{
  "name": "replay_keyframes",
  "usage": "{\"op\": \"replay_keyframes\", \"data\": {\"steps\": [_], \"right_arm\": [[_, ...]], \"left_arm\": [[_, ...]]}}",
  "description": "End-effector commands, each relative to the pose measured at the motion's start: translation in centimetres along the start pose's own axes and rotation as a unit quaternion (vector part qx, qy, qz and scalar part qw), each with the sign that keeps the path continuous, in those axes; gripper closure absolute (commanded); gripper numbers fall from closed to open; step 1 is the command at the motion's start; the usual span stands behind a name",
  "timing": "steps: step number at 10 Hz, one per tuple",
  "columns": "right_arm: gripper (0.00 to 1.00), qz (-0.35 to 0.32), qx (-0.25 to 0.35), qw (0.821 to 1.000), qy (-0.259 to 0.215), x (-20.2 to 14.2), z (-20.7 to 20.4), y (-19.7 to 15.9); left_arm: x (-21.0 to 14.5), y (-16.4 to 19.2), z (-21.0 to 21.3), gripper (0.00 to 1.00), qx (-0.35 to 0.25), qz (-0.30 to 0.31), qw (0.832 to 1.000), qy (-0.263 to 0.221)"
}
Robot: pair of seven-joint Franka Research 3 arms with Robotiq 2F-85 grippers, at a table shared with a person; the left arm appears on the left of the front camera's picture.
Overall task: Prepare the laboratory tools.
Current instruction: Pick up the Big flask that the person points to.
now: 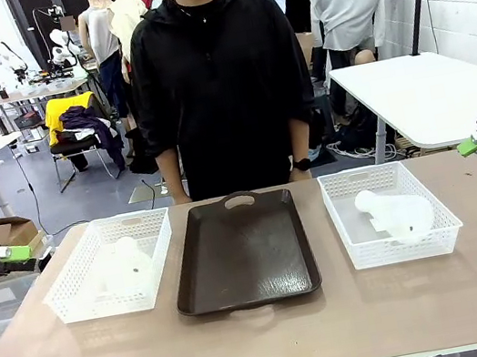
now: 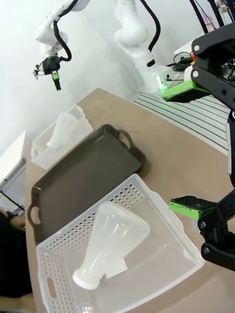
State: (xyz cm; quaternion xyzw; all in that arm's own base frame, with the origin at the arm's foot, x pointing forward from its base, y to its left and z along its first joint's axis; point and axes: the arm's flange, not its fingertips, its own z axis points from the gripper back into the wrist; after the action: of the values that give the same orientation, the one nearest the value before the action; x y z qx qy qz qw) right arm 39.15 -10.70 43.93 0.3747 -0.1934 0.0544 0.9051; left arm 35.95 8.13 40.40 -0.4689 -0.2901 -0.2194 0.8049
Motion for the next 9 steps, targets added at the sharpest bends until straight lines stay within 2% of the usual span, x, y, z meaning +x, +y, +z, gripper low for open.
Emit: {"op": "replay_keyframes", "data": {"steps": [1, 5, 6, 9], "right_arm": [[0.00, 0.012, 0.013, 1.000, -0.012, -0.67, -0.24, 0.36], [0.00, 0.019, 0.007, 1.000, -0.010, -0.52, -0.32, 0.75], [0.00, 0.007, -0.001, 1.000, 0.000, -0.02, 0.26, 0.57], [0.00, 0.007, -0.001, 1.000, 0.000, -0.02, 0.26, 0.57]], "left_arm": [[-0.54, -0.38, -0.34, 0.00, -0.005, -0.015, 1.000, -0.015], [-0.44, -0.52, -0.59, 0.00, -0.014, -0.015, 0.999, -0.029], [0.12, -0.07, -0.06, 0.00, 0.000, -0.003, 1.000, -0.004], [0.12, -0.07, -0.06, 0.00, 0.000, -0.003, 1.000, -0.004]]}}
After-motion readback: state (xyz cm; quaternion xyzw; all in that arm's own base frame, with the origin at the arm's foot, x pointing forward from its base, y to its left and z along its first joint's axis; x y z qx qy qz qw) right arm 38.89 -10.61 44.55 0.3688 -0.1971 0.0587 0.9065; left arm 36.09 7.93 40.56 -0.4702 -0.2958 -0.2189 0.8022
